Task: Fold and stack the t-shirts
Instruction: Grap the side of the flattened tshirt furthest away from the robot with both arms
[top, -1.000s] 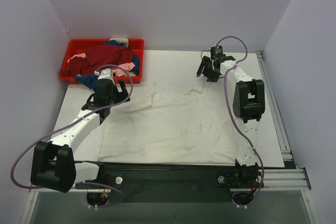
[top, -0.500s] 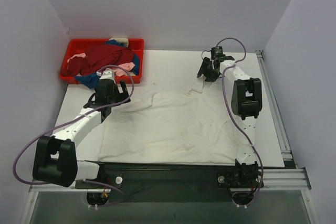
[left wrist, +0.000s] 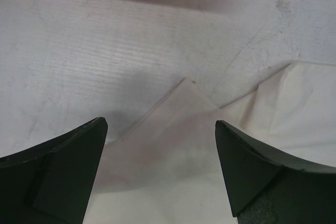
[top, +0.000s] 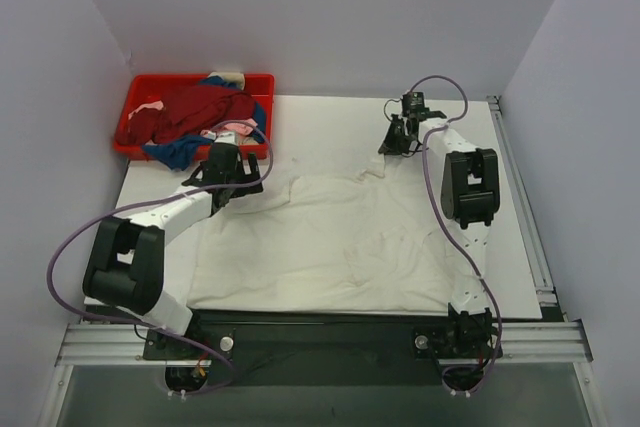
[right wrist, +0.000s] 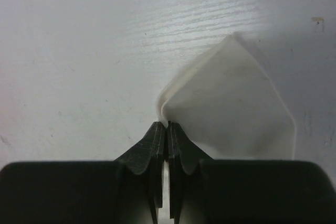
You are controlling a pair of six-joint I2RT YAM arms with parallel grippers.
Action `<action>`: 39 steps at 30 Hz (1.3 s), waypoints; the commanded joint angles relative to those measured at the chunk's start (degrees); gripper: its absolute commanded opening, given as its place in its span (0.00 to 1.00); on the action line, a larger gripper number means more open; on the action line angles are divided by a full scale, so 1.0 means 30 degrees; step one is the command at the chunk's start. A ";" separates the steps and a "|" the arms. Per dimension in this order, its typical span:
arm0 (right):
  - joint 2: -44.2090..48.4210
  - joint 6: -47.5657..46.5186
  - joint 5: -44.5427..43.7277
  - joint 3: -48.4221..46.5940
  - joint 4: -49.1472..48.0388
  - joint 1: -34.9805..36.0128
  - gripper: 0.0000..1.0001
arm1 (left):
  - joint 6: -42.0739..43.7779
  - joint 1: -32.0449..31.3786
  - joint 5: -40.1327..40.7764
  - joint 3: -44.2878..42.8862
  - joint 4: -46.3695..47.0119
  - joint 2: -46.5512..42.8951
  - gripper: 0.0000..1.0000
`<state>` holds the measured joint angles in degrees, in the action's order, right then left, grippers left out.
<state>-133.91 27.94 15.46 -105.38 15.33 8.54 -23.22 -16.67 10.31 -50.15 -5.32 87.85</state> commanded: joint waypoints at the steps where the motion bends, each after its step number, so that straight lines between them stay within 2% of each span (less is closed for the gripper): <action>1: 0.1041 -0.0320 0.0323 0.0819 0.0221 -0.0179 0.00 | 0.0562 -0.0420 0.0693 -0.2118 0.0518 0.1240 0.95; 10: 0.1452 -0.0321 0.1143 0.1202 -0.0101 -0.0589 0.00 | 0.0856 -0.1358 0.2131 -0.3789 0.0074 0.3789 0.82; 15: 0.1510 -0.0262 0.2051 0.1552 -0.0393 -0.0648 0.00 | 0.1149 -0.1622 0.2014 -0.4990 -0.0363 0.5603 0.67; 27: 0.1101 0.0031 0.2726 0.1407 -0.0687 -0.0823 0.00 | 0.0915 -0.1915 0.1780 -0.5637 -0.0892 0.6838 0.54; 31: 0.1042 0.0119 0.2901 0.1407 -0.0746 -0.0853 0.00 | 0.0769 -0.2120 0.2130 -0.5724 -0.1037 0.7219 0.42; 32: 0.1071 0.0119 0.2960 0.1436 -0.0717 -0.0853 0.00 | 0.0681 -0.2149 0.2334 -0.5753 -0.1096 0.7306 0.35; 38: 0.1451 0.0089 0.3048 0.1700 -0.0804 -0.0882 0.00 | 0.0593 -0.2150 0.2920 -0.5841 -0.1155 0.7249 0.10; 39: 0.1510 0.0090 0.3194 0.1787 -0.0804 -0.0853 0.00 | 0.0622 -0.2150 0.3009 -0.5900 -0.1156 0.7162 0.02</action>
<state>-132.53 28.38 23.77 -100.99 11.73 6.31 -21.10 -23.00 17.69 -65.76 -8.12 108.97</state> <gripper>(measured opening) 0.042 0.071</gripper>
